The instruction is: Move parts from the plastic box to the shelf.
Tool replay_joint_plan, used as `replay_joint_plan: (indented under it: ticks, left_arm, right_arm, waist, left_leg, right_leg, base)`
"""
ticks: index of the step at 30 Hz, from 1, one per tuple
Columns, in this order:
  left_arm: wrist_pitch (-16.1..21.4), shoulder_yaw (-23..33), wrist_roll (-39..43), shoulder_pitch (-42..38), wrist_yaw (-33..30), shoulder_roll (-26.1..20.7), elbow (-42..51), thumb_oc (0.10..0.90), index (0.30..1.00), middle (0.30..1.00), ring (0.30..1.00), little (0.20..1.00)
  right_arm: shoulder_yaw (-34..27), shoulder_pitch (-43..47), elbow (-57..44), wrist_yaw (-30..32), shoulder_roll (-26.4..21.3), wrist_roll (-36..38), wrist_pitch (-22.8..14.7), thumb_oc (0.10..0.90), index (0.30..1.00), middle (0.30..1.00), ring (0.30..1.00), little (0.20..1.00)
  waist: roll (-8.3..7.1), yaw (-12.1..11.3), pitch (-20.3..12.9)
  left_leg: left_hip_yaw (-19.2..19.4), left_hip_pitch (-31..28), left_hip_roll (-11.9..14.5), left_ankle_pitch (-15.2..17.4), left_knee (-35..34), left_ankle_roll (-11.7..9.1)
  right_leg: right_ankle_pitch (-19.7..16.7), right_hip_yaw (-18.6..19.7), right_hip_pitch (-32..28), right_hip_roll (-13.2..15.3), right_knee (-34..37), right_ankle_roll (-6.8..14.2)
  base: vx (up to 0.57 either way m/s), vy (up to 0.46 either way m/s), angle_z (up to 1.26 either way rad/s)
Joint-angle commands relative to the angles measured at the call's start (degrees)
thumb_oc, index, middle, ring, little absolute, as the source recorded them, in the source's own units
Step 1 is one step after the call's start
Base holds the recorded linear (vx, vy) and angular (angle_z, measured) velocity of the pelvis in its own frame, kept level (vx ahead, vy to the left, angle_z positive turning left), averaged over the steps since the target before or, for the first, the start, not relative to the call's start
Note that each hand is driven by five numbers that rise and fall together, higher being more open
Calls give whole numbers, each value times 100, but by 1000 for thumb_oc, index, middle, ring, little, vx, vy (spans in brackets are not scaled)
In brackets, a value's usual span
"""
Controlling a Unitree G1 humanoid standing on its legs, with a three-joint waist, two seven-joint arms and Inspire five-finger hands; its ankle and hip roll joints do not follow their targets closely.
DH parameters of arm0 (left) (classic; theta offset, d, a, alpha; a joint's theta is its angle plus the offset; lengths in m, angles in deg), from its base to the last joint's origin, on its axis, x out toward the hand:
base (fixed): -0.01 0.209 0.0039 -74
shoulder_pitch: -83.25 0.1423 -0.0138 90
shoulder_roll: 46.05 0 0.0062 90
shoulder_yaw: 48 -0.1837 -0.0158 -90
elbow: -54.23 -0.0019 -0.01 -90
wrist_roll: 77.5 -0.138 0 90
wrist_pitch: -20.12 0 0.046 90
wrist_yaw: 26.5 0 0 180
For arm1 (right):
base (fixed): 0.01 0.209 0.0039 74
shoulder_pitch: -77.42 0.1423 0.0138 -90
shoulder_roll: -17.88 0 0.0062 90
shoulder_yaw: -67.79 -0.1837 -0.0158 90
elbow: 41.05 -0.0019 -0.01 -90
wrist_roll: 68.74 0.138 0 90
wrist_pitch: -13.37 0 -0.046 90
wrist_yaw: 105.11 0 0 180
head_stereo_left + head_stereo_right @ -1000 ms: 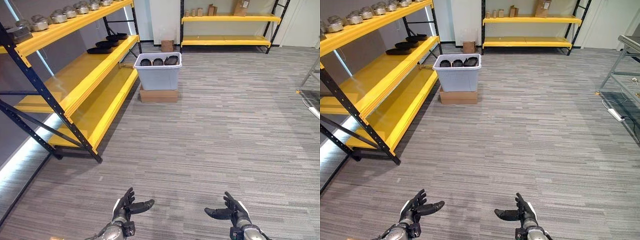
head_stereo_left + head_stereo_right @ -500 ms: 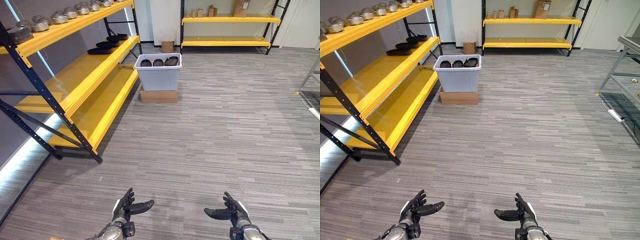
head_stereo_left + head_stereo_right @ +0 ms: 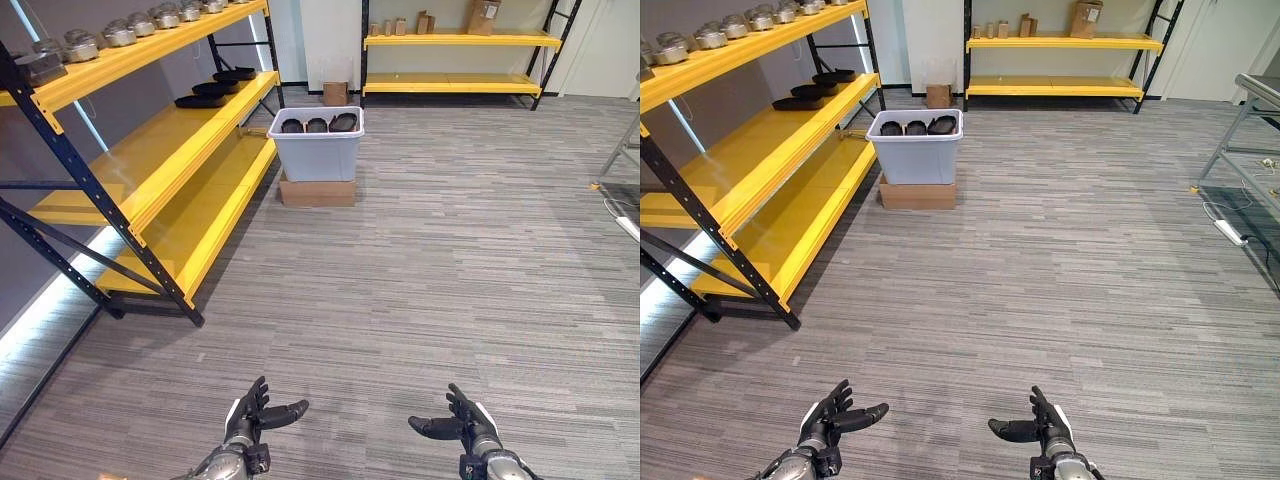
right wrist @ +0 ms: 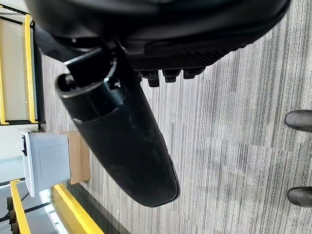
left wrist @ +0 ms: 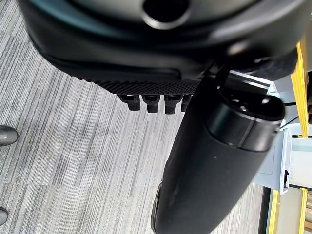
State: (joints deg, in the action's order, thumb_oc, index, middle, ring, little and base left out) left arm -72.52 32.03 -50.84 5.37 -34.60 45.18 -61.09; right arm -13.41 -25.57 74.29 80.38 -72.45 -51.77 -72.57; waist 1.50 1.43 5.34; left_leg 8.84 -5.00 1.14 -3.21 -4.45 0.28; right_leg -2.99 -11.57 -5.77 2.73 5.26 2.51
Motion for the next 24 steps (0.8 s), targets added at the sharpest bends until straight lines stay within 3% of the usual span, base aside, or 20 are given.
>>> replay_joint_plan:
  ticks: [1,3,4,5,6,7,9,10,11,12,13,15,16,18,19,20,21,23,24]
  left_arm:
    - [308,159,135,-605,27,-127,63,900,1000,1000,1000,1000]
    - [315,248,248,-552,6,-115,80,900,1000,1000,1000,1000]
    - [315,248,248,-552,6,-115,81,900,1000,1000,1000,1000]
    - [329,264,257,-522,9,-114,61,900,1000,1000,1000,1000]
    - [337,282,308,-507,10,-133,103,900,1000,1000,1000,1000]
    - [347,295,315,-513,13,-134,107,900,1000,1000,1000,1000]
    - [345,302,330,-501,-2,-134,108,900,1000,1000,1000,1000]
    - [340,311,325,-489,-3,-138,114,900,1000,1000,1000,1000]
    - [332,299,310,-445,22,-125,95,900,1000,1000,1000,1000]
    - [337,315,274,-449,-13,-131,88,900,1000,1000,1000,1000]
    - [343,328,275,-439,-42,-116,79,900,1000,1000,1000,1000]
    - [365,343,273,-446,-83,-108,91,900,1000,1000,1000,1000]
    - [376,370,318,-451,-112,-82,106,900,1000,1000,1000,1000]
    - [385,380,398,-463,-176,-122,93,900,1000,1000,1000,1000]
    - [398,368,389,-486,-178,-162,134,900,1000,1000,1000,1000]
    - [431,360,373,-520,-175,-236,166,900,1000,1000,1000,1000]
    - [431,359,373,-521,-175,-236,166,900,1000,1000,1000,1000]
    - [413,313,360,-532,-196,-266,204,900,1000,1000,1000,1000]
    - [382,287,345,-543,-235,-286,205,900,1000,1000,1000,1000]
  right_arm:
    - [-50,495,-265,26,-209,77,-373,900,1000,1000,1000,1000]
    - [-91,503,-349,11,-308,112,-413,900,1000,1000,1000,1000]
    - [-91,504,-349,10,-309,112,-413,900,1000,1000,1000,1000]
    - [-105,474,-358,7,-341,119,-418,900,1000,1000,1000,1000]
    - [-152,443,-422,-18,-442,137,-408,900,1000,1000,1000,1000]
    - [-169,446,-426,-20,-476,134,-401,900,1000,1000,1000,1000]
    - [-210,439,-387,5,-485,133,-395,900,1000,1000,1000,1000]
    - [-265,426,-361,54,-466,133,-411,900,1000,1000,1000,1000]
    - [-288,398,-389,76,-392,177,-422,900,1000,1000,1000,1000]
    - [-288,431,-385,104,-383,173,-456,900,1000,1000,1000,1000]
    - [-270,448,-378,107,-389,173,-475,900,1000,1000,1000,1000]
    - [-236,493,-357,124,-410,126,-501,900,1000,1000,1000,1000]
    - [-218,549,-313,133,-429,85,-484,900,1000,1000,1000,1000]
    - [-148,617,-313,118,-308,64,-452,900,1000,1000,1000,1000]
    - [-143,663,-358,122,-269,112,-450,900,1000,1000,1000,1000]
    - [-108,717,-479,84,-193,174,-455,900,1000,1000,1000,1000]
    - [-108,717,-479,84,-194,174,-454,900,1000,1000,1000,1000]
    - [-37,762,-486,56,-154,149,-463,900,1000,1000,1000,1000]
    - [4,793,-478,57,-113,147,-464,900,1000,1000,1000,1000]
  waist:
    - [-217,-14,174]
    - [-314,-54,414]
    - [-296,-37,396]
    - [-294,-66,483]
    - [-348,-201,770]
    - [-417,-250,840]
    - [-414,-215,807]
    - [-365,-181,752]
    - [-361,-216,674]
    - [-288,-261,635]
    - [-271,-305,617]
    - [-241,-348,587]
    - [-218,-366,573]
    - [-241,-423,411]
    - [-286,-457,381]
    - [-411,-546,354]
    - [-403,-546,341]
    - [-494,-618,266]
    - [-506,-613,243]
  left_leg:
    - [-97,202,300,521,780,-317]
    - [-186,949,367,429,2239,-409]
    - [-212,1013,388,461,2313,-414]
    - [-335,1305,427,149,2920,-471]
    - [-718,1902,273,-357,4221,-577]
    - [-854,2224,90,-326,4554,-570]
    - [-778,2401,225,-319,4354,-538]
    - [-560,2386,620,-468,3454,-563]
    - [-382,2177,827,-474,2306,-532]
    - [-416,2123,987,-941,1243,-657]
    - [-510,2024,1125,-1151,558,-744]
    - [-613,2059,1200,-1291,104,-815]
    - [-597,2034,1255,-1372,73,-903]
    - [-461,1891,1181,-1277,325,-860]
    - [-426,1980,1112,-1138,592,-798]
    - [-384,2231,848,-742,1263,-559]
    - [-388,2251,855,-744,1267,-557]
    - [-313,2274,537,-272,1658,-232]
    - [-262,2222,395,-81,1704,-65]
  right_leg:
    - [633,-114,-217,152,-329,231]
    - [784,-14,-149,141,-556,42]
    - [788,-31,-123,121,-566,36]
    - [872,-50,-158,66,-627,-56]
    - [977,-77,-232,34,-764,-181]
    - [1019,-71,-231,87,-772,-183]
    - [1061,-130,-248,63,-750,-184]
    - [1117,-213,-361,19,-663,-144]
    - [1156,-190,-531,31,-555,-71]
    - [1190,-147,-630,-20,-486,5]
    - [1227,-96,-745,-3,-444,51]
    - [1274,-43,-870,4,-404,93]
    - [1321,1,-1027,22,-358,129]
    - [1500,96,-1216,172,-488,204]
    - [1542,88,-1214,270,-561,243]
    - [1460,67,-1210,584,-930,386]
    - [1453,69,-1194,575,-928,386]
    - [901,121,-913,890,-1879,470]
    - [314,260,-567,920,-2692,447]
  base:
    - [-65,-91,0]
    - [-59,-115,0]
    - [-7,-98,12]
    - [-27,-136,7]
    - [-23,-163,6]
    - [-28,-112,9]
    - [127,-23,9]
    - [388,64,-20]
    - [473,156,-21]
    - [472,188,-12]
    - [273,122,0]
    - [276,115,-3]
    - [561,254,-12]
    - [535,264,-34]
    - [507,280,-35]
    - [378,217,-22]
    - [393,241,-15]
    - [350,249,-6]
    - [537,472,20]
